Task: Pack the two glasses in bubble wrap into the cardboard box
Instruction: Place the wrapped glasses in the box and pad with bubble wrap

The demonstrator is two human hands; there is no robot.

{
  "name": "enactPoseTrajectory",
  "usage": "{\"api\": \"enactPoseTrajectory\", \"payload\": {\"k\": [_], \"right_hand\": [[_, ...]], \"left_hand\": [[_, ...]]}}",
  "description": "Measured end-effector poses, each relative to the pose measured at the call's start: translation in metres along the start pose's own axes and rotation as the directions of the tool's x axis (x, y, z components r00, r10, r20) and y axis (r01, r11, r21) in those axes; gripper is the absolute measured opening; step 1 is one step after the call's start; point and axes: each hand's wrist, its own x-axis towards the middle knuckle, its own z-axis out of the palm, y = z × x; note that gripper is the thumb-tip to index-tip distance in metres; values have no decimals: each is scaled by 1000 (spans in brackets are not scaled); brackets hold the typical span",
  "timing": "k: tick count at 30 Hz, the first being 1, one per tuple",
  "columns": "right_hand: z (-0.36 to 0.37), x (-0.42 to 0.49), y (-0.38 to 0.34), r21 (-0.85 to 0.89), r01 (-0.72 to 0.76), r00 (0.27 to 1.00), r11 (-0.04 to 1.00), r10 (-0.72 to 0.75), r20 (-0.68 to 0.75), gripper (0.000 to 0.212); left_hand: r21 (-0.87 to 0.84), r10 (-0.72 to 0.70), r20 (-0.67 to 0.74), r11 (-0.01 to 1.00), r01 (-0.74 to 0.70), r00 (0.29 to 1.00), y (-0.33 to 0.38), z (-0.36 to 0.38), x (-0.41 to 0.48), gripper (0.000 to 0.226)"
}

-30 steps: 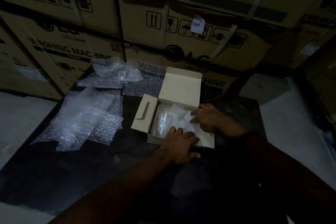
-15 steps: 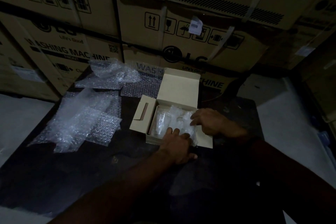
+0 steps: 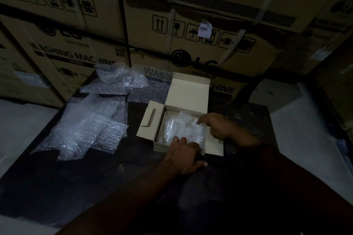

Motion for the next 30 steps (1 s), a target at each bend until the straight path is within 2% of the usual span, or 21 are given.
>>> {"api": "enactPoseTrajectory", "payload": {"k": [1, 3, 6, 9, 11, 13, 15, 21, 23, 27, 30], "right_hand": [[2, -2, 6, 96, -18, 997, 995, 25, -68, 60], [4, -7, 12, 123, -19, 996, 992, 29, -84, 60], [9, -9, 11, 4, 28, 999, 1000, -28, 15, 60], [16, -4, 11, -168, 154, 986, 974, -140, 92, 57], [18, 0, 8, -235, 158, 984, 959, -133, 117, 54], [15, 5, 0, -302, 162, 982, 939, -122, 148, 49], [13, 10, -6, -359, 141, 979, 923, -75, 192, 44], [12, 17, -11, -405, 83, 978, 910, 4, 209, 38], [9, 16, -13, -371, 87, 980, 925, -13, 196, 38], [4, 9, -7, -159, 48, 998, 986, -55, -42, 45], [4, -3, 0, -77, 28, 999, 997, -32, -44, 55]], "left_hand": [[-19, -19, -2, 1000, 19, 1000, 0, 0, -1, 57], [-60, -53, 0, 997, 53, 999, 1, 1, 0, 54], [-93, -85, 20, 992, 86, 996, 4, 4, 4, 52], [-166, -99, 15, 981, 100, 995, 2, 2, 5, 50], [-191, -83, -60, 979, 70, 995, -1, 3, 2, 48], [-139, -79, -174, 989, 55, 982, -4, 5, -3, 50], [-74, -80, -208, 995, 66, 975, -7, 6, -6, 51], [80, 18, -9, 997, -18, 1000, -4, -2, -2, 58], [90, -20, 17, 996, 19, 1000, 2, -4, 0, 63], [15, -147, -3, 989, 147, 989, 11, 2, 1, 66], [6, -152, -22, 988, 152, 988, 11, 4, 0, 61]]}}
